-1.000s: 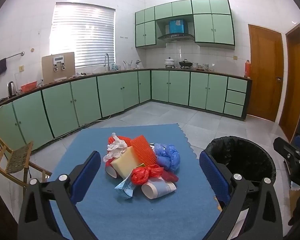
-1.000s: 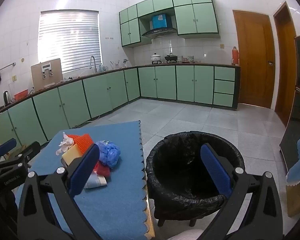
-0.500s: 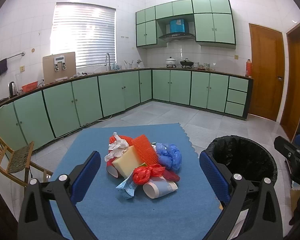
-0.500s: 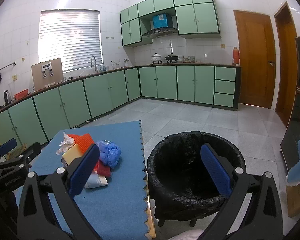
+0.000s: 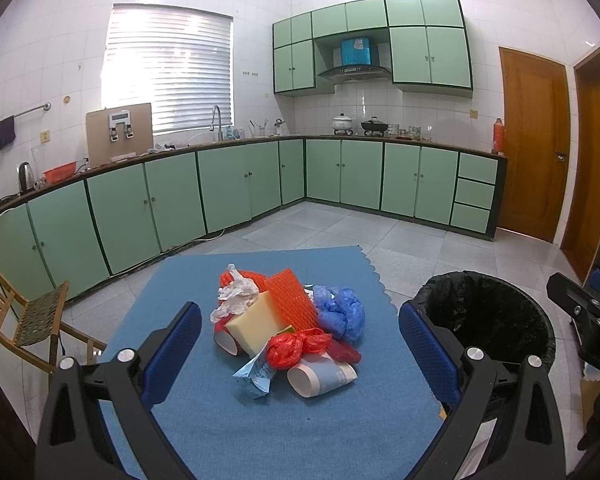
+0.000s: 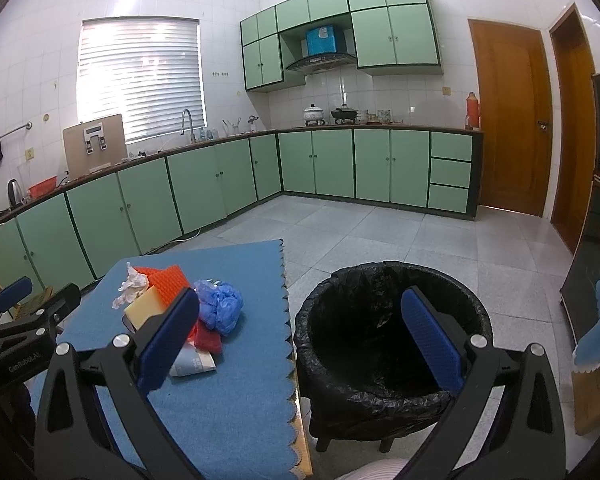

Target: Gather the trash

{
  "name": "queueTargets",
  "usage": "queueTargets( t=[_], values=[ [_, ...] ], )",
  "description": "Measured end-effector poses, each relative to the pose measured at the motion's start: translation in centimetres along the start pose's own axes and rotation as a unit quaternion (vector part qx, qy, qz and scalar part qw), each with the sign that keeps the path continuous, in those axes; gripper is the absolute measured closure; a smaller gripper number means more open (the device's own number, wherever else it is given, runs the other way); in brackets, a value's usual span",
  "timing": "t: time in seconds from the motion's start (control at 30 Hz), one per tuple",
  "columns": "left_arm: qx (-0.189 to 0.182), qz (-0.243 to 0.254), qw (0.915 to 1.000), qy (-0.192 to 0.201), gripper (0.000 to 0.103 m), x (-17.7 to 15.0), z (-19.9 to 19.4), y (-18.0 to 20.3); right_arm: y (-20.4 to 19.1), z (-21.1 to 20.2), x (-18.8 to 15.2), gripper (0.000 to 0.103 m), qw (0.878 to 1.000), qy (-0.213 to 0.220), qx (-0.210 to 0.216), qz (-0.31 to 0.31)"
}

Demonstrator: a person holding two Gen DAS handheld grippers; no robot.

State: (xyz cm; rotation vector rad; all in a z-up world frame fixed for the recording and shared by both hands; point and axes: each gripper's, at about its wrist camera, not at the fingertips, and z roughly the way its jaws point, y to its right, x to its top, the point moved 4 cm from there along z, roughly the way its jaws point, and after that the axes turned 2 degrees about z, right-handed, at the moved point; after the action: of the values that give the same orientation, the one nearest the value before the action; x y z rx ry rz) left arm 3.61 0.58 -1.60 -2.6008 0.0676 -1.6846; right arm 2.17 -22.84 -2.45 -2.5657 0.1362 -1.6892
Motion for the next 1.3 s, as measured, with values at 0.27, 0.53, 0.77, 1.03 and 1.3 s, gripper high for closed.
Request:
queueTargets(
  t=[0.27, 0.53, 0.77, 1.03, 1.3],
  values=[
    [0.002, 0.0, 1.0, 0.001, 0.006, 0.08, -0.14, -0.42, 0.19, 0.15, 0.12, 0.005, 1.0, -0.002, -0.001, -0.001],
    [0.003, 0.001, 1.0, 0.002, 0.006, 0.11, 0.0, -0.25, 0.15, 0.2, 0.21, 0.005, 1.0, -0.002, -0.001, -0.002],
    [0.005, 0.002, 1.0, 0.003, 0.006, 0.21, -0.03, -0.15, 0.17, 0.19, 0.29, 0.005, 1.0, -0.003, -0.001, -0.002],
    [0.006, 0.002, 1.0, 0.003, 0.006, 0.29, -0.07, -0.16, 0.13, 0.21, 0.31, 0.005, 1.0, -0.003, -0.003, -0.004],
    [0.007, 0.002, 1.0, 0.003, 0.006, 0.37, -0.11, -0.21, 0.08, 0.23, 0.31, 0.005, 1.0, -0.003, -0.004, -0.004]
  ],
)
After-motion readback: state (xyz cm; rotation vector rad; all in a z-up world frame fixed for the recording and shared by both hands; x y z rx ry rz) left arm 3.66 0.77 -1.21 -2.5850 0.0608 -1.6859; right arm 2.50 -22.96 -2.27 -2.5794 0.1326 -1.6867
